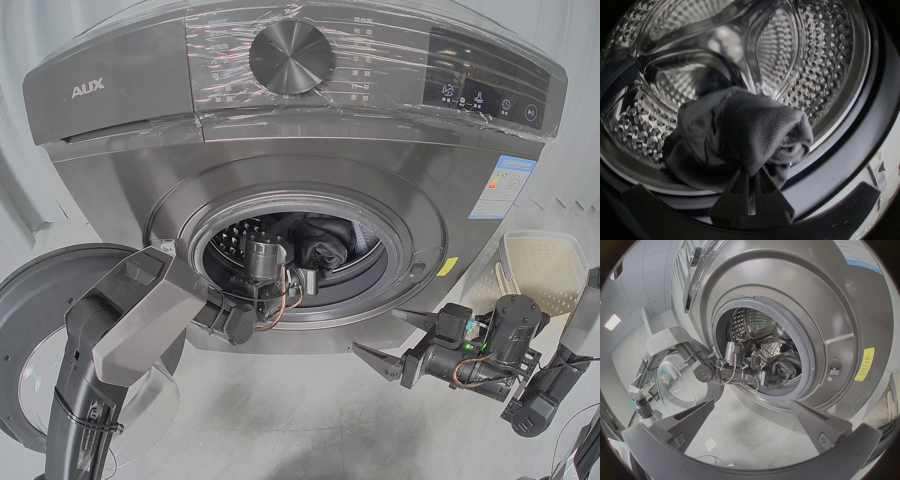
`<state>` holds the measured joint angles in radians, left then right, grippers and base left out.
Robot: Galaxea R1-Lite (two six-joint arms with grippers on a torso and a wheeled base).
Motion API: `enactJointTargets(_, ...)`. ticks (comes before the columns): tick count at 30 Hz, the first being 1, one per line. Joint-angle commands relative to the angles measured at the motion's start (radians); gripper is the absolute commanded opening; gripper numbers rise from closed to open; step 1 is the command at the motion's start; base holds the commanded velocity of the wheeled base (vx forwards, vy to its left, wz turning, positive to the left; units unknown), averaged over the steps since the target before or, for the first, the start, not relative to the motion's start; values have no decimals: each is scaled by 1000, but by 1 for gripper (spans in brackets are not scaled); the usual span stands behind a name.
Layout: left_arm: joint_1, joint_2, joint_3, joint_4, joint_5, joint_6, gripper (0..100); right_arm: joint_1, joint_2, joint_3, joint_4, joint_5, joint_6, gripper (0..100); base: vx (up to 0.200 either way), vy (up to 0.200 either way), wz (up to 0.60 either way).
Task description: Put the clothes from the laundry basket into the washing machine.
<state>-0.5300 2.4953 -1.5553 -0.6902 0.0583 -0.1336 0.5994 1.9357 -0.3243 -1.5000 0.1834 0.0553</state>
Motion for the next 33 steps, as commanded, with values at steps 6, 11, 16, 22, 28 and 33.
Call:
enactJointTargets(6, 10, 89, -322, -8, 77, -54, 0, -4, -11, -15, 0, -4, 0, 100, 0, 0, 0)
enactJointTargets(11, 12, 134, -362, -51, 109, -54, 0, 0, -23, -12, 0, -5, 0, 100, 0, 0, 0)
enactJointTargets(16, 13, 139, -376, -48, 107, -54, 0, 2, -17, -22, 0, -5, 0, 100, 0, 0, 0)
enactJointTargets(22, 36, 197, -442, -74, 114, -55, 0, 0, -24, -18, 0, -5, 0, 100, 0, 0, 0)
enactJointTargets(28, 61, 214, -445, -61, 115, -55, 0, 0, -15, -21, 0, -5, 0, 100, 0, 0, 0)
enactJointTargets(33, 64, 229, -445, -61, 115, -55, 0, 0, -14, -21, 0, -5, 1, 100, 0, 0, 0)
